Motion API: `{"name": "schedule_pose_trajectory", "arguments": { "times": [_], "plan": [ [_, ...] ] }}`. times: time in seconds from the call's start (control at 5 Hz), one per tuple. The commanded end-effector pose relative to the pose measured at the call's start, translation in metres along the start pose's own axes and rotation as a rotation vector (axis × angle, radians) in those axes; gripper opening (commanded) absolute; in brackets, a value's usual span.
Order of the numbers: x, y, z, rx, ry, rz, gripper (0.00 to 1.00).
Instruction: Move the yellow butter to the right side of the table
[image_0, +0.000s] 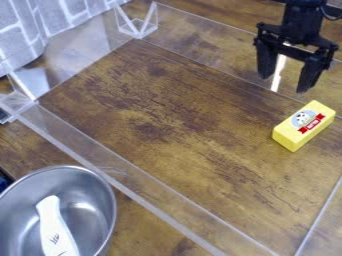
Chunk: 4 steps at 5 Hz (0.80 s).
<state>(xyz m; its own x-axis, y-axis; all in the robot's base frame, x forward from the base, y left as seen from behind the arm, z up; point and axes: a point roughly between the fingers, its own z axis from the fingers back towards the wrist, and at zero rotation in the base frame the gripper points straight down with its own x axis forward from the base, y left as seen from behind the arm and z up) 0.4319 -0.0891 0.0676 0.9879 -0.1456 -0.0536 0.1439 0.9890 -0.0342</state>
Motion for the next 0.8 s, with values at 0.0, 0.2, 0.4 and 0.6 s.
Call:
{"name": "schedule_pose_trajectory", "arguments": {
  "times": [0.0,0.2,0.4,0.6],
  "plan": [
    [0.008,-0.003,0.011,0.003,-0.044,-0.001,1.00],
    [0.010,-0.005,0.001,0.009,-0.020,0.001,1.00],
    [0.003,-0.010,0.008,0.019,-0.009,-0.005,1.00],
    [0.000,-0.013,0.027,0.027,-0.030,-0.015,1.00]
  ]
}}
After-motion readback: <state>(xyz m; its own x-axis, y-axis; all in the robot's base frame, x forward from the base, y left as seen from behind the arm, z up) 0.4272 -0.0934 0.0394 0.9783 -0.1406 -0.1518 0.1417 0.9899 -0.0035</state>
